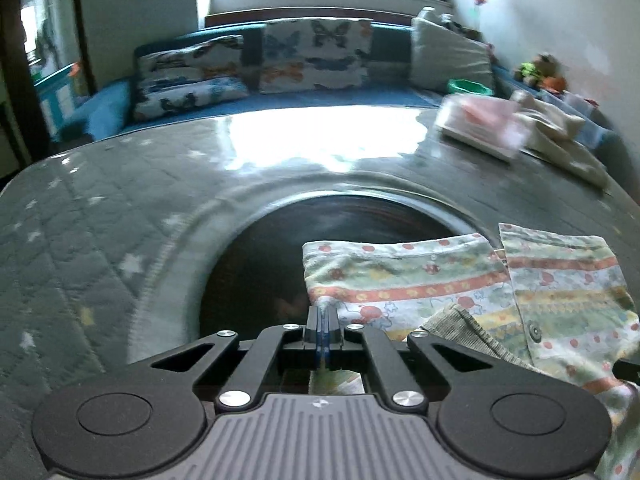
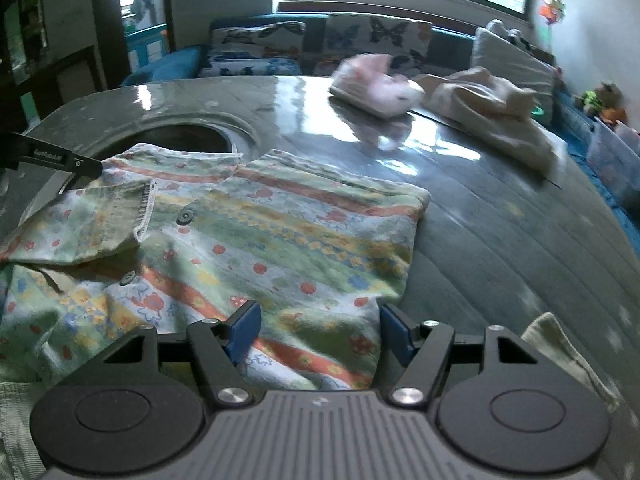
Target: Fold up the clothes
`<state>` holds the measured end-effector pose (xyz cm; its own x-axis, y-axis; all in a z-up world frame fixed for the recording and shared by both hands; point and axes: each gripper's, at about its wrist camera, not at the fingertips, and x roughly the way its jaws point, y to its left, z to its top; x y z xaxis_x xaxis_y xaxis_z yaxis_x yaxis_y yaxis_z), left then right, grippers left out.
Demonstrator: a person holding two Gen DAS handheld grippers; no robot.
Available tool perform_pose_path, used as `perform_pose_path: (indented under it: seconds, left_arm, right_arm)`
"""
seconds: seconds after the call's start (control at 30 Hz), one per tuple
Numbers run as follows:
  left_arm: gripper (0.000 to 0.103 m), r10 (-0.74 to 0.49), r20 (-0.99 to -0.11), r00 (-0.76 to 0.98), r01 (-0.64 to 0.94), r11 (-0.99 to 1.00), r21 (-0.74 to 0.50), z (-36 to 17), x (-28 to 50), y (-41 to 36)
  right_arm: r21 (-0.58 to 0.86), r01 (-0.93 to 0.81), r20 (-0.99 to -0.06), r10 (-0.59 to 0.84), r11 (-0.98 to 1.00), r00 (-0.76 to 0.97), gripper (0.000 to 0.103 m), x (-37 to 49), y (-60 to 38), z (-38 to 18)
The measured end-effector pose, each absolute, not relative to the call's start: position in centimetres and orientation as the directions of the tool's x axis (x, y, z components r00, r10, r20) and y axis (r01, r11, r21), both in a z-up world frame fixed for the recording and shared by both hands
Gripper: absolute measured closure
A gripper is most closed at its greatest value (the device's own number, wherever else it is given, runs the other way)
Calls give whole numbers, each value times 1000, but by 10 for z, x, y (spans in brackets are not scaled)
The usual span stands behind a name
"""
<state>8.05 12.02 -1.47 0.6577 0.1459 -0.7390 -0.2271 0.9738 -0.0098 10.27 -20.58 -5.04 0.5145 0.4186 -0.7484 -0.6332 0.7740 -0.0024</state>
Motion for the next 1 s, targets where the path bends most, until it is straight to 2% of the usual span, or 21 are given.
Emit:
perform_pose_path:
  seconds: [0.27,0.47,0.6,0.7,0.83,1.0]
  left_arm:
    - [101,216,-752,622,-330,944,-1,-19,94,167]
    - [95,227,-757,612,-346,938,1,-18,84,175]
    - [80,180,-720,670,-256,967,3,-1,59,152]
    - [63,115,-694,711,-152,988,7,8,39,123]
    - [62,23,-705,709,-6,1000,26,-2,28,82]
    - [62,-9,-732,681,44,999,29,-20,34,61]
  right_arm:
    - [-5,-672,-737,451,741,503,30,125,-145,-54]
    - [-19,-688,-740,452,725,497,28,129,-131,-54]
    - [-22,-697,-733,463,716,499,29,122,-141,-46]
    - [-12,-689,-713,477,724,514,29,116,-158,-37]
    - [-6,-643,-692,461,766,556,29,108,-190,-27]
    - [-29,-564,-688,393,825,610,29,101,-236,-25]
